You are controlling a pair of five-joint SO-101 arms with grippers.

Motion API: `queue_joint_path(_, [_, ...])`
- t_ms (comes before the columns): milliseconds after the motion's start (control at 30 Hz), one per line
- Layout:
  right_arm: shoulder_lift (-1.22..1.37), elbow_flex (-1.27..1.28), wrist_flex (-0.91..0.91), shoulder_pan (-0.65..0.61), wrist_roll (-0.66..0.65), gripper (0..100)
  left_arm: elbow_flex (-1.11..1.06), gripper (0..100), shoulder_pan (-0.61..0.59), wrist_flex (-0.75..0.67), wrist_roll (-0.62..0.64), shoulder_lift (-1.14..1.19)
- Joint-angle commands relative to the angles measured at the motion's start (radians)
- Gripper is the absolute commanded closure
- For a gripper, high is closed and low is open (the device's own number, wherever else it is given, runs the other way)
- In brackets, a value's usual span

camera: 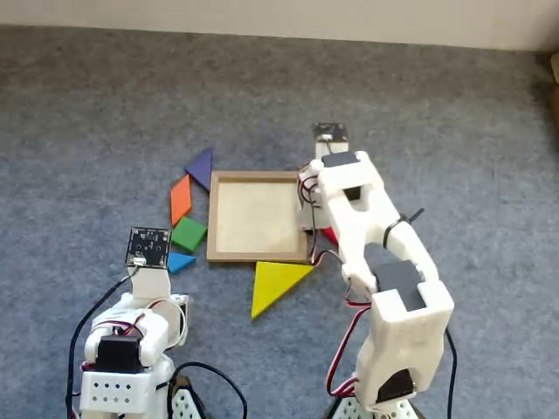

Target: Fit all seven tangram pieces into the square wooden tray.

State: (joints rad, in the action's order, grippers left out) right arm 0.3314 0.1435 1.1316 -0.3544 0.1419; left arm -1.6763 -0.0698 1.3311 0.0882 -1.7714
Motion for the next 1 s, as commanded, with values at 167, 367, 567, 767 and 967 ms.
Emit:
queue_joint_path(167, [-0.015,-0.058,-0.053,0.028,0.014,62.3,-0.019,86,-0.015,0.006,0.006,-0.044])
queue_joint_path(367, [0.002,-0.056,-0.045,0.028,0.014,62.3,-0.019,86,-0.015,0.006,0.006,-0.044])
queue_joint_path(567, [0.070,-0.065,-0.031,0.028,0.014,62.5,-0.019,86,-0.015,0.006,0.006,-0.044])
queue_joint_path(767, [0.071,-0.067,0.008,0.028,0.012,69.4,-0.019,86,-0.015,0.006,0.006,-0.044])
queue_joint_path(967, [0.070,-0.067,0.010,0.030,0.006,74.1,-0.019,86,-0.015,0.006,0.006,-0.044])
